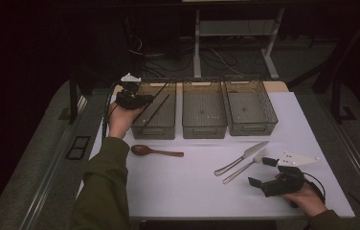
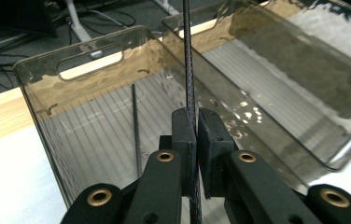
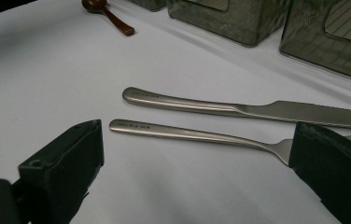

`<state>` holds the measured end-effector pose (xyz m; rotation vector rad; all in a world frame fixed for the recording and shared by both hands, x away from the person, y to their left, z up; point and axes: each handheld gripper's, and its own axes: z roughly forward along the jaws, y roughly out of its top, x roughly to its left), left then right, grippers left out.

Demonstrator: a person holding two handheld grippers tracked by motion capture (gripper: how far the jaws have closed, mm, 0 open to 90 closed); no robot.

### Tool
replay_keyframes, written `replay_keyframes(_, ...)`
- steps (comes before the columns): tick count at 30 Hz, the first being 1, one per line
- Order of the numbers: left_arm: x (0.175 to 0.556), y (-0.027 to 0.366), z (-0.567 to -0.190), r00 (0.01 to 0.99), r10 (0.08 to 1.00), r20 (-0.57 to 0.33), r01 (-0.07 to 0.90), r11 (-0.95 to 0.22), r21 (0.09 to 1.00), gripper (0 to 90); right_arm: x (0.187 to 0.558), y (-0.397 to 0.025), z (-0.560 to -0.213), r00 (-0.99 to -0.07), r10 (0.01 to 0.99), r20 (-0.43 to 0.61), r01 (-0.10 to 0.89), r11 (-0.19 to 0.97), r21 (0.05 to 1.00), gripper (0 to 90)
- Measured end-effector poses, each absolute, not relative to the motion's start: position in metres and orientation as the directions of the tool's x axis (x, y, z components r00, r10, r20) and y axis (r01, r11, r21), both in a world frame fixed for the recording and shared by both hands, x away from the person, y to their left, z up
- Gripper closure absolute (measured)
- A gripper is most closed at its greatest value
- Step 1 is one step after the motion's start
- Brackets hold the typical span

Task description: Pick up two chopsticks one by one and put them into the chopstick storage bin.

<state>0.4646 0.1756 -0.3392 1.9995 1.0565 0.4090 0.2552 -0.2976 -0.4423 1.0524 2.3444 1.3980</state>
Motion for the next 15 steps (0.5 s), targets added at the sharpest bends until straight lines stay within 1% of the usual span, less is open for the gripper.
replay_keyframes(15, 0.492, 0.166, -0.373, 0.538, 0.842, -0.043, 0.6, -0.346, 0.721, 84.6, 0.255, -0.298, -0.442, -0.722, 0.67, 0.175, 0.468, 0.287, 0.836, 2.7)
